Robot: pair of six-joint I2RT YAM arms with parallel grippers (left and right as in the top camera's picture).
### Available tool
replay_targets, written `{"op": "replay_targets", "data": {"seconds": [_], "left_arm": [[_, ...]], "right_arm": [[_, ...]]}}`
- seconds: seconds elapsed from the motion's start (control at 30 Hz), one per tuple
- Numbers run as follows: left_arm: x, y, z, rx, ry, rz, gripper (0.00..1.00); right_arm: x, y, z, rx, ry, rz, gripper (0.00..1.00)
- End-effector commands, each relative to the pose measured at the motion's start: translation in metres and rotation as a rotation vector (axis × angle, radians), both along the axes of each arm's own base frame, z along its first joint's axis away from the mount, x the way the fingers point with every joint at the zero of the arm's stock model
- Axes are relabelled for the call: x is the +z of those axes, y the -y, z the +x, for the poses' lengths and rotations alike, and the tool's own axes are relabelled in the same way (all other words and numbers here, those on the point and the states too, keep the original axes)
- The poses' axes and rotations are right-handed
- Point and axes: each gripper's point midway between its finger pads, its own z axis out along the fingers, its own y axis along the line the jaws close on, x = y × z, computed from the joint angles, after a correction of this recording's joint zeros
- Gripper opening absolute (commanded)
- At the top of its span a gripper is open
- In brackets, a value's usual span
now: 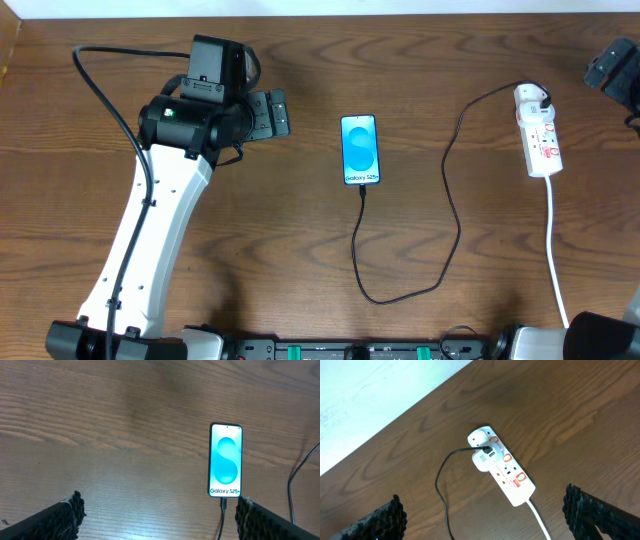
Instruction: Plug charger to phone and switch on socket
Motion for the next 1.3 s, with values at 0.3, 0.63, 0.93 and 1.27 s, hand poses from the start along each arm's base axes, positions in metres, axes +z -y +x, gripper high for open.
{"op": "replay_targets", "data": {"seconds": [0.3,0.63,0.93,1.27], "left_arm": [[0.003,-0.001,0.001,-0.007,0.010,0.013,0.98],[-0.007,0.002,-0.010,-0.021,-0.008,0.045,0.98],[-0.043,0.008,-0.005,-0.017,0.155,0.071,0.98],[-0.014,0.008,0.005,0.028,0.641,-0.068,0.98]], "right_arm": [[0.002,0.003,-0.002,-0.021,0.002,-0.003,0.99],[0.002,0.003,-0.002,-0.021,0.002,-0.003,0.99],[0.002,0.003,-0.002,-0.021,0.002,-0.003,0.99],[0.002,0.003,-0.002,-0.021,0.002,-0.003,0.99]]}}
